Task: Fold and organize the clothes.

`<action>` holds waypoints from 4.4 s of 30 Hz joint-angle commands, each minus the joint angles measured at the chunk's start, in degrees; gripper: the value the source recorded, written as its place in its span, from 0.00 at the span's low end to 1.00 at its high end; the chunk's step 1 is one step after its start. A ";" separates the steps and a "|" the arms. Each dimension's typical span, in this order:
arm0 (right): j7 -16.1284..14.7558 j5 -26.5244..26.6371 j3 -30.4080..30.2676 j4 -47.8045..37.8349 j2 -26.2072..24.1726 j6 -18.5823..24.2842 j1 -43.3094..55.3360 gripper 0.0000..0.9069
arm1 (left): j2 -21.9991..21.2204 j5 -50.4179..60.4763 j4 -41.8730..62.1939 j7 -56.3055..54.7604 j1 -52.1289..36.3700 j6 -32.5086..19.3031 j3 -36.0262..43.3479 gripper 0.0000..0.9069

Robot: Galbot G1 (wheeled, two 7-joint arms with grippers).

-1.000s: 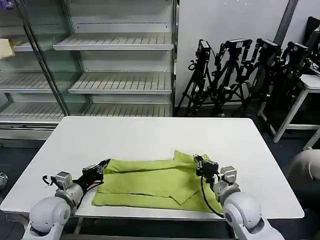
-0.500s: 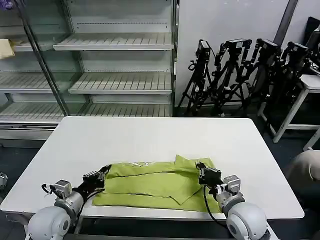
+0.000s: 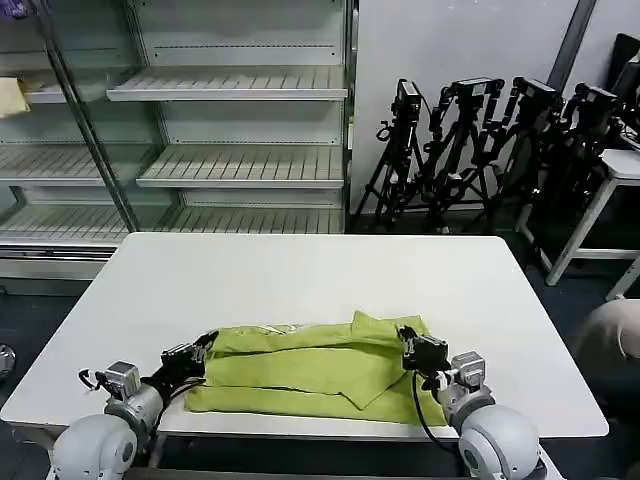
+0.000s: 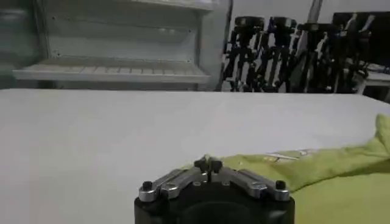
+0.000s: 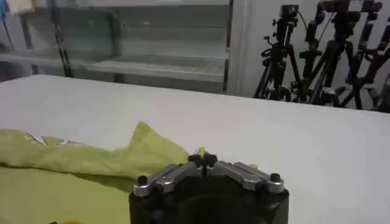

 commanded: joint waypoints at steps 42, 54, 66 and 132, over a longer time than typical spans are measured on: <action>-0.77 -5.22 4.97 7.48 0.19 1.73 -9.39 1.00 | -3.86 -11.27 -6.81 -25.75 8.49 1.13 4.18 1.00; -0.88 -6.48 4.80 5.92 0.34 2.63 -9.68 1.00 | -5.23 -12.24 -5.46 -29.32 8.12 0.23 6.24 0.02; -1.12 -6.80 4.52 5.72 0.30 2.74 -9.80 1.00 | -5.59 -11.86 -6.64 -29.06 7.58 0.44 7.20 0.02; -1.70 -7.32 13.68 10.14 -0.69 4.51 -13.90 1.00 | -2.97 0.74 -12.54 -15.47 -0.94 0.90 25.23 0.02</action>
